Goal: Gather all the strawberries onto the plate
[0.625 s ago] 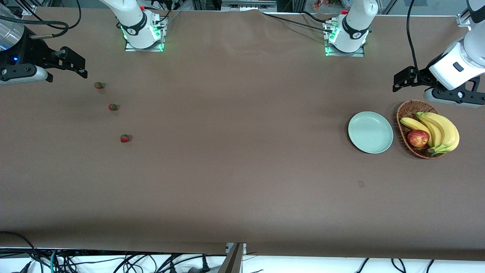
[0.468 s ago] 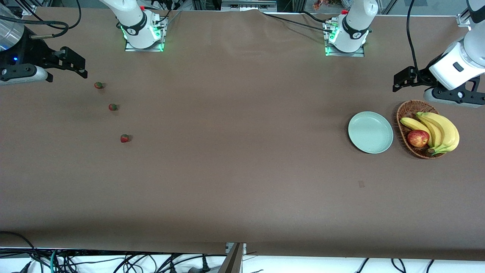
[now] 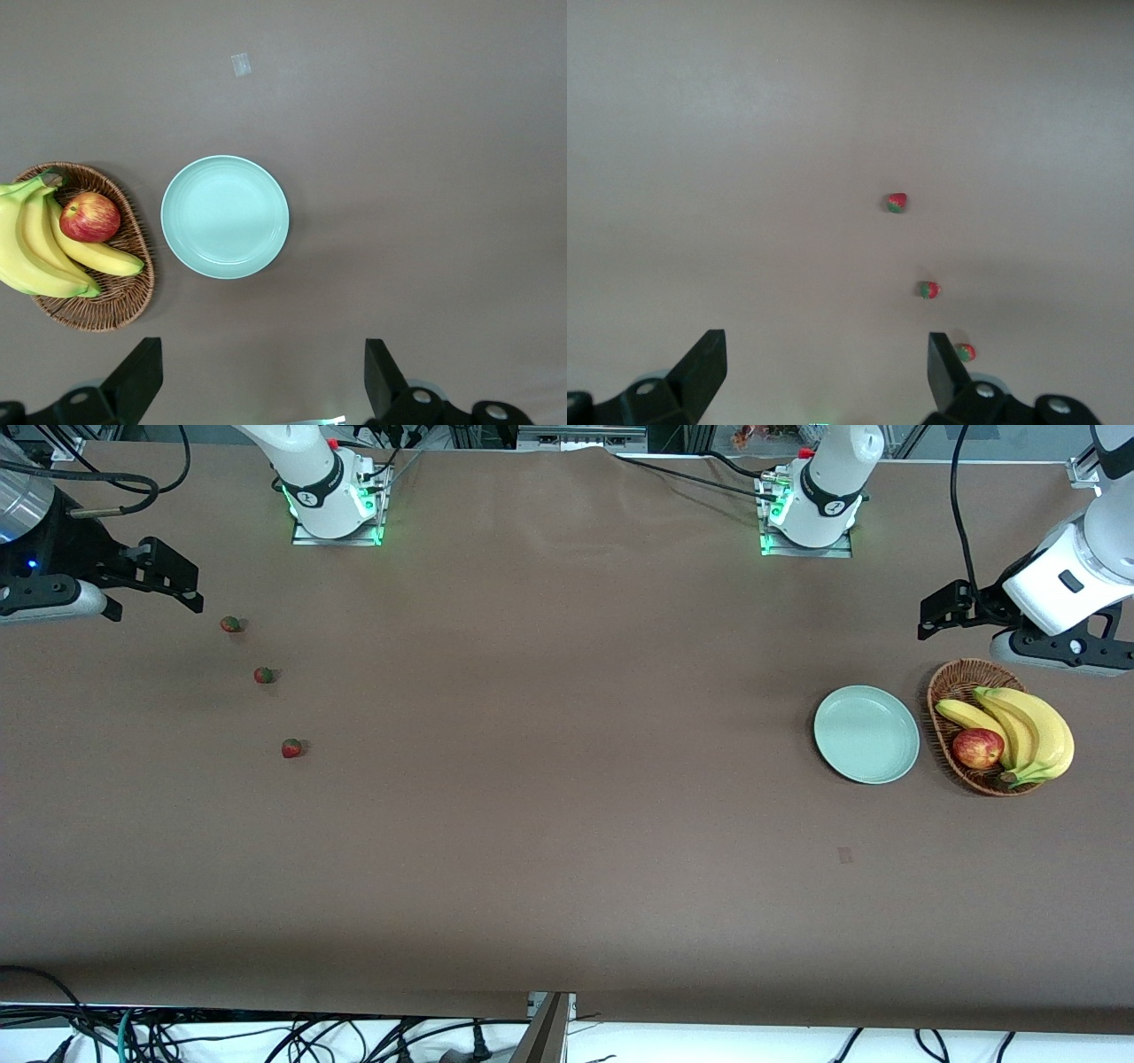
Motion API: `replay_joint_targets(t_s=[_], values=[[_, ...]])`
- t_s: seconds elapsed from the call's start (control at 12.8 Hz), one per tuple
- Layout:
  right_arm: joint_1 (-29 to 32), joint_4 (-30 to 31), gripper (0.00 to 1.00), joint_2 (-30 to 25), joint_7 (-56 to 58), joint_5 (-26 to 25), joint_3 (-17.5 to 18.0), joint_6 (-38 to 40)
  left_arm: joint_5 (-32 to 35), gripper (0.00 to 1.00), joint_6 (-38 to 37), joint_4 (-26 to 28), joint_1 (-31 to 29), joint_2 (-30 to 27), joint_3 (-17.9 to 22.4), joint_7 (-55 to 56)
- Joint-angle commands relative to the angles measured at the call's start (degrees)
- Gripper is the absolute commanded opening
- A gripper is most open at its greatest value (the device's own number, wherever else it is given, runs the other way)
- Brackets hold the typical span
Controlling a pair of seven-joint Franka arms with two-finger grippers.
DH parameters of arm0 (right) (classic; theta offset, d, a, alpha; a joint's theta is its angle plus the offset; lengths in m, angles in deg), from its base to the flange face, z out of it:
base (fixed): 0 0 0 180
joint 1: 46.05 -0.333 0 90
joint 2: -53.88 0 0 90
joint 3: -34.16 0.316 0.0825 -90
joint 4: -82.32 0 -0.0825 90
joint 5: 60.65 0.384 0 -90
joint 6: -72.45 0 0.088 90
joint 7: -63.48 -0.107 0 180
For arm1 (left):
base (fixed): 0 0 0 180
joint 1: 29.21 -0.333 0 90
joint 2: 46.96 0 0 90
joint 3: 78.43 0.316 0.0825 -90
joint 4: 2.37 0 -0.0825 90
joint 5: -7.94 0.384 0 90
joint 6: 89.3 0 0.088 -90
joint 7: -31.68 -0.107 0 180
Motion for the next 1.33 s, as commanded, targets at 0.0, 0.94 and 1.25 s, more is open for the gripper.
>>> replay_joint_targets(t_s=[0.0,0.94,1.25], values=[[0.25,-1.20,1.00,0.27,-1.44,-0.57,0.48,-0.06,-0.91,1.00,-0.45,-0.85,0.57,0.26,0.39,0.57],[0.86,-0.32,1.00,2.19,0.05,-0.92,0.21,2.74,-1.00,1.00,-0.36,-0.94,0.49,0.52,0.48,0.57],[0.60,2.12,1.00,10.36,1.81,-1.01,0.39,2.35,-1.00,1.00,-0.27,-0.94,0.49,0.43,0.39,0.57]])
